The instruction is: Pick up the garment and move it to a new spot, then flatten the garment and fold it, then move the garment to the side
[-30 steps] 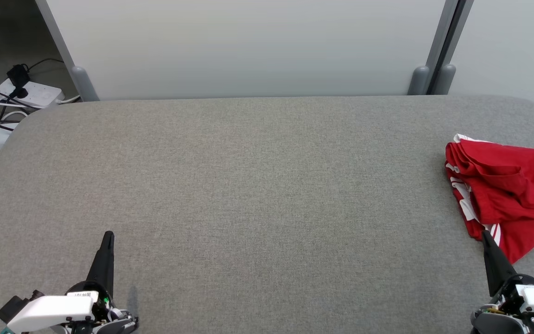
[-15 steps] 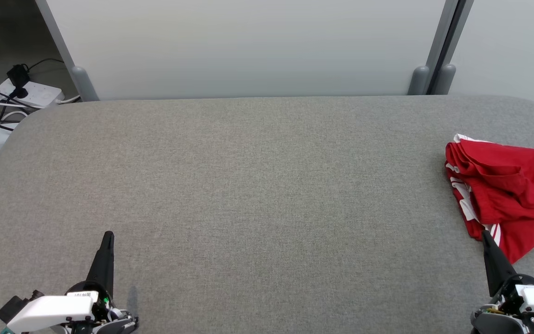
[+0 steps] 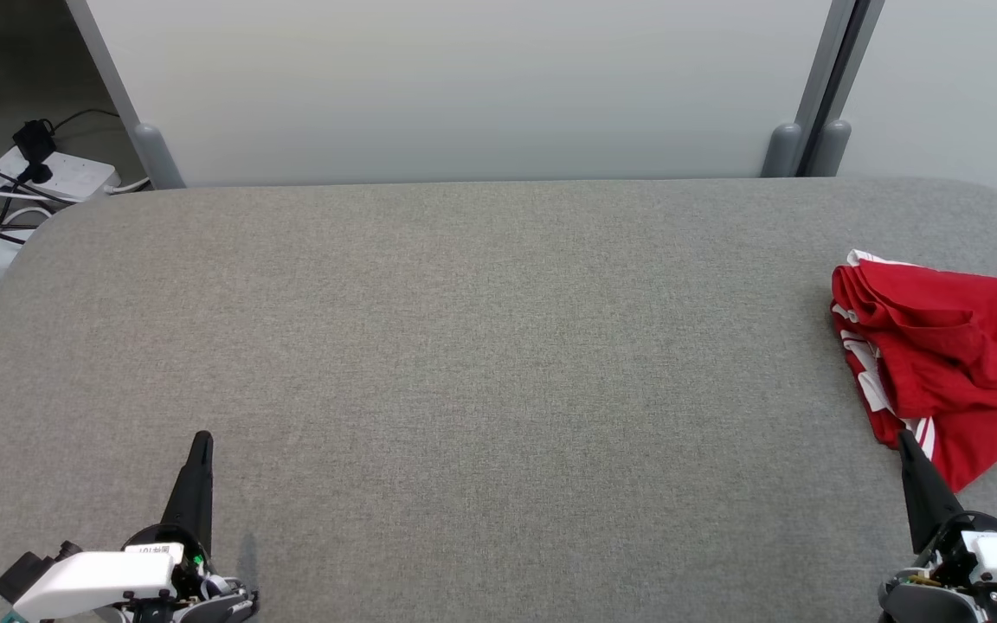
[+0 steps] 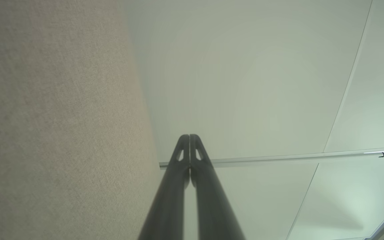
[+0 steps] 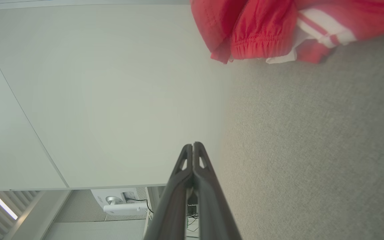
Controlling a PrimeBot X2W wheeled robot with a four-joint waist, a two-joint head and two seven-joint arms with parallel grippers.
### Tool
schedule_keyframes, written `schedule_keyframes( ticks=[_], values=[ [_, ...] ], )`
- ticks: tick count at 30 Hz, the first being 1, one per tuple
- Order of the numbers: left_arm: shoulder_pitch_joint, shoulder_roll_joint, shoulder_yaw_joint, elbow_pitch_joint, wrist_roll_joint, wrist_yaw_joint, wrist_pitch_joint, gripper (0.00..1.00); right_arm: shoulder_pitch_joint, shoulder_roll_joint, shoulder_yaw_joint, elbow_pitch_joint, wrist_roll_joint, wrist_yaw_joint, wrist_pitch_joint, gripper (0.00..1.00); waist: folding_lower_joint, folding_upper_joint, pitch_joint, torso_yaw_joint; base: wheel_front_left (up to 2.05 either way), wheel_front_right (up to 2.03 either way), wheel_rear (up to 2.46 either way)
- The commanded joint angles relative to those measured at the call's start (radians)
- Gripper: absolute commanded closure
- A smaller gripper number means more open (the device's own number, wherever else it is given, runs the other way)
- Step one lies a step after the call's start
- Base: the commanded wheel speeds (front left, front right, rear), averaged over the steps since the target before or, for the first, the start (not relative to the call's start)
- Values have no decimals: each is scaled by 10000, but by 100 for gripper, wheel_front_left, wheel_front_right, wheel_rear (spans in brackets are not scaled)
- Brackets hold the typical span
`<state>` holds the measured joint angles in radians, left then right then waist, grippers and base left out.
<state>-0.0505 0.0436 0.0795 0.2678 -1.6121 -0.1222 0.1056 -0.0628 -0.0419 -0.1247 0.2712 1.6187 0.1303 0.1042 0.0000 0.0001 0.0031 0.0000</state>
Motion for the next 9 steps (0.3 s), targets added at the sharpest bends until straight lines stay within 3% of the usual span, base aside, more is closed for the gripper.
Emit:
schedule_keyframes(
  ticks=[1,9],
  values=[
    [-575,81,333,-227,28,-84,69,100,-448,-118,149,-267,-68,4,58,100,0,-1,0,0,0,0,0],
    [-575,79,336,-227,30,-84,71,100,-448,-114,143,-267,-73,4,63,100,0,-1,0,0,0,0,0]
  ],
)
